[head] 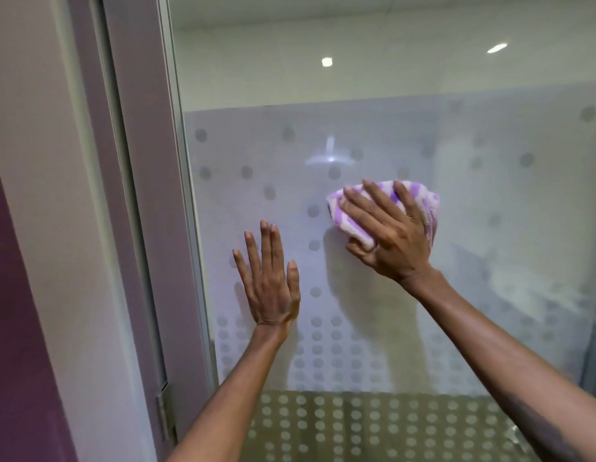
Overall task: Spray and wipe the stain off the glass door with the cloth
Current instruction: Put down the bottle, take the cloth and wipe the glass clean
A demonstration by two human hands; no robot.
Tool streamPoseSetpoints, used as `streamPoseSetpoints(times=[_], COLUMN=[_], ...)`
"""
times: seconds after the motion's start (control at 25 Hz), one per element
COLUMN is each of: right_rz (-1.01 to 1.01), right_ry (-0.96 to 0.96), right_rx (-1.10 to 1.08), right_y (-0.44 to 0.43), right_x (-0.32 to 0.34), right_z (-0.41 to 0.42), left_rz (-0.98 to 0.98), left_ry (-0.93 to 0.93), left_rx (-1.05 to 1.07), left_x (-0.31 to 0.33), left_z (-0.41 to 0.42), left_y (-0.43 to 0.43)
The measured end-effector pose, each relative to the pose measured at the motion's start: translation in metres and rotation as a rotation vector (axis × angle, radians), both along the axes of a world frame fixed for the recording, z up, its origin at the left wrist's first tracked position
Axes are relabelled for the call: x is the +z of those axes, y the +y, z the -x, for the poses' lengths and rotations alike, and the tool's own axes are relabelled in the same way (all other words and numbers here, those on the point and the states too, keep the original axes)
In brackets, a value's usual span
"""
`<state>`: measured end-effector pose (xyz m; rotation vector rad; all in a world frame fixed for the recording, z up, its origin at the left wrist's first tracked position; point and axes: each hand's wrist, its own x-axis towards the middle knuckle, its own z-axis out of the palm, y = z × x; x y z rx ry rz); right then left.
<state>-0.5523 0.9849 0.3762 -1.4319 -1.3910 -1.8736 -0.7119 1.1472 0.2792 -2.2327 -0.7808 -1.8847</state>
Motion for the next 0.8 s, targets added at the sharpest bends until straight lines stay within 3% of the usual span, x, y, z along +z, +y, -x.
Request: streamPoseSetpoints(times=[0.08,0.16,0.28,0.52,0.64,0.8], right_rz=[-0.172,-0.206,-0.015,0.246,0.101,-0.348], right_ry=[0.167,0.223,0.122,-0.066,-0.029,0.334], right_rx=[0.060,0.115,0.089,-0.015,-0.095,-0.075], right_y=[0.027,0.054,0.067,0.002,-0.041,-0.026], right_x=[0.020,0.036,0.023,-0.106,-0.100,-0.039], right_z=[0.023,0.050,0.061,0.019,-0.020,-0.019], left_rz=[-0.007,-0.020,-0.049,-0.050,-0.035,-0.036], left_ry=[-0.013,-0.028,-0.044,-0.032,-0.040,-0.057], left_rx=[0.000,-0.002,0.017,-0.006,-0.029,-0.041], left_x=[0.000,0.000,0.001,-0.001,0.001,0.000], left_z=[-0.003,-0.005,-0.005,-0.001,-0.002,-0.007], left_y=[0.004,0.006,0.007,0.007,0.006,0.011])
